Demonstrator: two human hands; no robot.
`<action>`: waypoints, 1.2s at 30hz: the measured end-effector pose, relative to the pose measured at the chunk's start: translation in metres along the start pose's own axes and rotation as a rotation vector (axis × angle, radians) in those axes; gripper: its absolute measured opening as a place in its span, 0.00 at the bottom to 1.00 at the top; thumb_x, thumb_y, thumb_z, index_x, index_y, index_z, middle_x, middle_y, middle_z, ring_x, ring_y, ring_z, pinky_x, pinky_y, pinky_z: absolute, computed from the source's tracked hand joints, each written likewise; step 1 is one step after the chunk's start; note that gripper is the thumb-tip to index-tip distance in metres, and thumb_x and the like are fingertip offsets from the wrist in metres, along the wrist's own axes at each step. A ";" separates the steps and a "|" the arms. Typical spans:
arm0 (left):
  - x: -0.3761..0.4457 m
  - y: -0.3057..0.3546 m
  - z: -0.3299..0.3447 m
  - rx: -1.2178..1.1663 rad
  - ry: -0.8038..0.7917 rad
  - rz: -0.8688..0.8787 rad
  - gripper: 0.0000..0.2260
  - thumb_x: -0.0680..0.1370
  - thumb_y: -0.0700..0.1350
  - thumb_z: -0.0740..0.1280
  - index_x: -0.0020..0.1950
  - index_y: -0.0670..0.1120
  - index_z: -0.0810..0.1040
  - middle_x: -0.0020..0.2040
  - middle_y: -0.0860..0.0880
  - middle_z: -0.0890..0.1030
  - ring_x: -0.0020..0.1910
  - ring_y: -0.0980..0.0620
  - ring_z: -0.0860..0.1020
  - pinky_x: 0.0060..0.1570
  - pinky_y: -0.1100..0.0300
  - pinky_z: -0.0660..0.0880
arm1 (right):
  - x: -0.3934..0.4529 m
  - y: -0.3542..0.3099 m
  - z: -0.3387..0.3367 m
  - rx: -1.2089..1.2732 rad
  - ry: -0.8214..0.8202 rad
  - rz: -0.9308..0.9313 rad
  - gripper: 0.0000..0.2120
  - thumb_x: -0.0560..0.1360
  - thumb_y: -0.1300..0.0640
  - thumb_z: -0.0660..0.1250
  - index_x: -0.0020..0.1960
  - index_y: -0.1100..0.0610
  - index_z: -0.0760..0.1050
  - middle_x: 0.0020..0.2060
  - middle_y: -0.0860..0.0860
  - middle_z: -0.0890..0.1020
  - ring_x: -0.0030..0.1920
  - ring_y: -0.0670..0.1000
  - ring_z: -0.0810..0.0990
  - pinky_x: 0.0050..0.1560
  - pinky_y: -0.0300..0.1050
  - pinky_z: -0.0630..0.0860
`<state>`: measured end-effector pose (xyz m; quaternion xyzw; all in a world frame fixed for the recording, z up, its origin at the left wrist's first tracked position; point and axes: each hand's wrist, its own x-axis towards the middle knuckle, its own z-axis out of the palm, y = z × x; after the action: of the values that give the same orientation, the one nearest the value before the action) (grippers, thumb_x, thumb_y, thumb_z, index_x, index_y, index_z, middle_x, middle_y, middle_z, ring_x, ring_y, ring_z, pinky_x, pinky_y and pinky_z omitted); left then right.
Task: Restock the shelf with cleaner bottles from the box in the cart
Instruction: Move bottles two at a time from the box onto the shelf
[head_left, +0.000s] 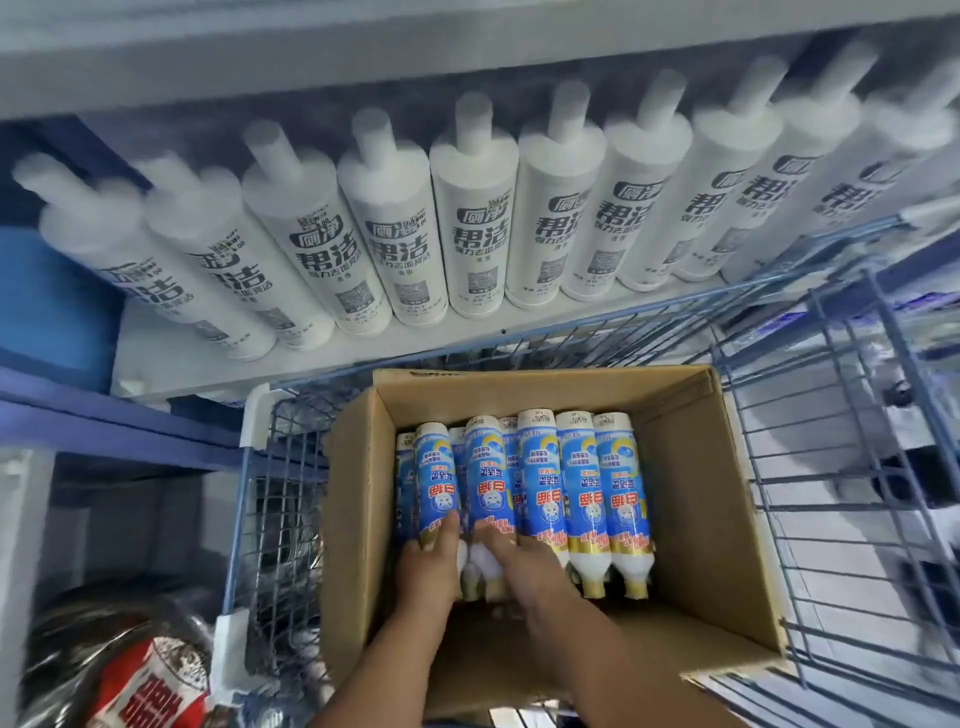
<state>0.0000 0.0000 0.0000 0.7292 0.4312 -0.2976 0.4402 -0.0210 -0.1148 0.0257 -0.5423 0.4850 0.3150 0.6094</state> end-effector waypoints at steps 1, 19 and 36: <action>-0.005 0.002 -0.003 -0.043 -0.003 0.014 0.35 0.71 0.66 0.69 0.64 0.39 0.76 0.59 0.40 0.81 0.56 0.41 0.80 0.59 0.49 0.77 | -0.005 -0.004 0.001 0.018 0.011 -0.009 0.26 0.71 0.39 0.72 0.60 0.56 0.78 0.50 0.51 0.85 0.49 0.53 0.83 0.35 0.43 0.79; -0.191 0.044 -0.026 -0.493 0.058 0.194 0.19 0.77 0.61 0.66 0.47 0.44 0.82 0.41 0.46 0.85 0.39 0.48 0.83 0.35 0.59 0.75 | -0.158 -0.044 -0.059 0.072 -0.130 -0.316 0.25 0.68 0.40 0.74 0.49 0.61 0.83 0.40 0.58 0.87 0.41 0.58 0.87 0.43 0.51 0.83; -0.354 0.110 -0.102 -0.586 0.128 0.670 0.18 0.77 0.62 0.66 0.50 0.47 0.79 0.43 0.49 0.82 0.38 0.54 0.79 0.30 0.60 0.68 | -0.334 -0.113 -0.113 0.126 -0.325 -0.744 0.23 0.72 0.43 0.73 0.51 0.63 0.82 0.38 0.61 0.85 0.28 0.53 0.79 0.31 0.42 0.73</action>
<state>-0.0563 -0.0647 0.3748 0.6901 0.2635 0.0418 0.6728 -0.0573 -0.2006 0.3840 -0.5857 0.1715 0.1243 0.7824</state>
